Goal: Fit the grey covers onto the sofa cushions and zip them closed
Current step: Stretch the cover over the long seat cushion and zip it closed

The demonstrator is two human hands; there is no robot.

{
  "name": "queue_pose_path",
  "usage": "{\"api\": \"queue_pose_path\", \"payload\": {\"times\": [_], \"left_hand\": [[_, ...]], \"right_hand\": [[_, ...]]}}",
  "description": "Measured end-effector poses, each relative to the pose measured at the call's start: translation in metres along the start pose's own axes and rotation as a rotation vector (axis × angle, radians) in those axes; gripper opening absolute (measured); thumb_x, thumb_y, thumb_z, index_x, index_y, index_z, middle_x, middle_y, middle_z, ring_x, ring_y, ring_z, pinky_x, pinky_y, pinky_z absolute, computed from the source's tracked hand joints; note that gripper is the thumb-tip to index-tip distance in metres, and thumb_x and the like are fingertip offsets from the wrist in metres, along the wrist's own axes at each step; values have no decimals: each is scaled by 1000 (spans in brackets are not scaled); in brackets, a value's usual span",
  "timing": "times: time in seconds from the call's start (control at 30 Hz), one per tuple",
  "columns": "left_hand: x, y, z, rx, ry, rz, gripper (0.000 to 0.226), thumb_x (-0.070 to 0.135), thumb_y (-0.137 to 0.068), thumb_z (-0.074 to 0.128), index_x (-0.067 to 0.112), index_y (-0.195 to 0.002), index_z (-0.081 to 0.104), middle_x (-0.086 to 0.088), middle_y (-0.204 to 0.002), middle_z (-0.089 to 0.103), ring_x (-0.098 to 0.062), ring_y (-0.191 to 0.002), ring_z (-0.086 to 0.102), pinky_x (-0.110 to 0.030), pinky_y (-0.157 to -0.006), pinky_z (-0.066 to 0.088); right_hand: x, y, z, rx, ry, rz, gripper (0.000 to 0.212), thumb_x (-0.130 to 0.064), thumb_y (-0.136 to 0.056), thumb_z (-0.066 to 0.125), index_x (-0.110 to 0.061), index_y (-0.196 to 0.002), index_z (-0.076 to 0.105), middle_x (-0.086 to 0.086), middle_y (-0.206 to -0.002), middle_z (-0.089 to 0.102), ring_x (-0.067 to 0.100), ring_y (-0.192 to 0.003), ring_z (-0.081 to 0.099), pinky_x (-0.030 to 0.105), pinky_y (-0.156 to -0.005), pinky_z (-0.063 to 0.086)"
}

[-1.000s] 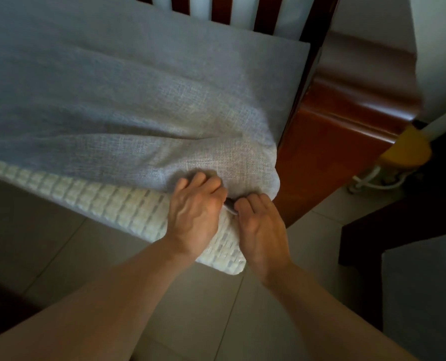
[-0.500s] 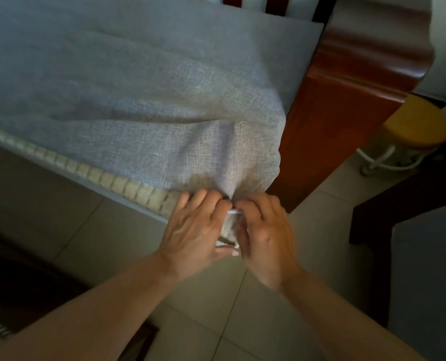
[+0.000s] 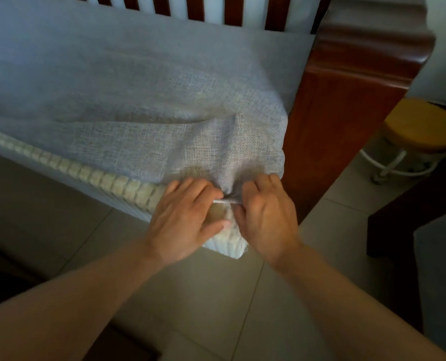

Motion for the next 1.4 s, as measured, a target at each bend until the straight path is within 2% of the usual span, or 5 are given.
{"api": "queue_pose_path", "payload": {"times": [0.5, 0.67, 0.83, 1.2, 1.4], "left_hand": [[11, 1, 21, 542, 78, -314, 11, 31, -81, 44, 26, -72, 43, 2, -74, 52, -18, -77, 41, -30, -67, 24], [11, 0, 19, 630, 179, -307, 6, 27, -74, 42, 29, -70, 38, 4, -69, 51, -21, -73, 45, -31, -64, 27], [10, 15, 28, 682, 211, -288, 11, 28, -74, 48, 22, -79, 56, 7, -80, 57, -17, -83, 46, -31, -71, 31], [15, 35, 29, 222, 0, -93, 75, 58, -61, 68, 31, -126, 39, 14, -119, 34, -8, -115, 28, -23, -87, 15], [17, 30, 28, 321, -152, -75, 66, 51, -41, 85, 26, -89, 48, 13, -88, 43, -14, -85, 46, -28, -74, 18]], "right_hand": [[-27, -9, -7, 126, 198, -24, 15, 4, -46, 56, -10, -50, 51, 5, -39, 47, 21, -33, 49, 13, -43, 7], [-28, -9, 5, 48, 253, -75, 23, 3, -89, 38, -6, -106, 51, 11, -105, 59, 27, -102, 57, 26, -53, 29], [-17, 6, 9, 120, 198, -21, 17, -1, -88, 49, -10, -100, 55, 8, -99, 59, 26, -98, 53, 28, -64, 29], [-4, 26, 11, 406, 101, -128, 16, -9, -74, 40, -13, -69, 55, 3, -67, 56, 22, -64, 50, 26, -54, 30], [-5, 37, 10, 359, 156, -221, 19, 6, -61, 64, -9, -67, 53, 7, -64, 55, 26, -59, 50, 27, -43, 32]]}}
Point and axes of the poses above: each hand's wrist, its own y-axis away from the middle knuckle, its own z-axis out of the palm, x = y × z, the point moved 5 cm from there along -y, towards the middle knuckle
